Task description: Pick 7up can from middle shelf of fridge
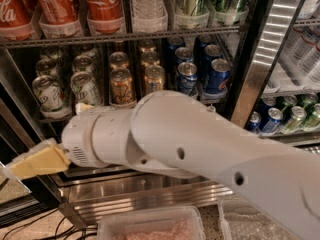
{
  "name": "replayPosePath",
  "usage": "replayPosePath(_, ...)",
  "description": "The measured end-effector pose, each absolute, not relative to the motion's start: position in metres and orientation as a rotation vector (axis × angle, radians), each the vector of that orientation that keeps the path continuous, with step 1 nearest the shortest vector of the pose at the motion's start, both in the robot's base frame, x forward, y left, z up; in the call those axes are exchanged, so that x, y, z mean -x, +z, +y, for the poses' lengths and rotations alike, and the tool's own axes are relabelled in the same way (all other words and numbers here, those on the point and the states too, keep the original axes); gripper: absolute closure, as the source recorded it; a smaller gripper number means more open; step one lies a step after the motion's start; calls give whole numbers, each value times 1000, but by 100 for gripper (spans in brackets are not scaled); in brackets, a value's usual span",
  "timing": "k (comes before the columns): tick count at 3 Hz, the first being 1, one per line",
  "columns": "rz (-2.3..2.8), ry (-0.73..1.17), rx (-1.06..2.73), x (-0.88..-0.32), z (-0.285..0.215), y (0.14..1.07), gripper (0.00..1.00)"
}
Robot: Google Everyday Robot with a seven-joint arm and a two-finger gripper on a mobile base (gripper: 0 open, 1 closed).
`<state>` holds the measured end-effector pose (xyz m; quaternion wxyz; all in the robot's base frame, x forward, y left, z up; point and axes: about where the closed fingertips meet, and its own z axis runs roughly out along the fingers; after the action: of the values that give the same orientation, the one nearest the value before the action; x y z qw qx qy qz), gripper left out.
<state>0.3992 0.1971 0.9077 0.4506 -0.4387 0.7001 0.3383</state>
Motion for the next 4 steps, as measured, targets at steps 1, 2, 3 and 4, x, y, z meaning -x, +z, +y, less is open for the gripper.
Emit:
replayPosePath(1, 1716, 793, 1033, -410, 202, 916, 0)
replayPosePath(2, 1716, 793, 1033, -410, 202, 916, 0)
replayPosePath(3, 1696, 821, 987, -417, 220, 909, 0)
replayPosePath(4, 1708, 909, 900, -415, 245, 872, 0)
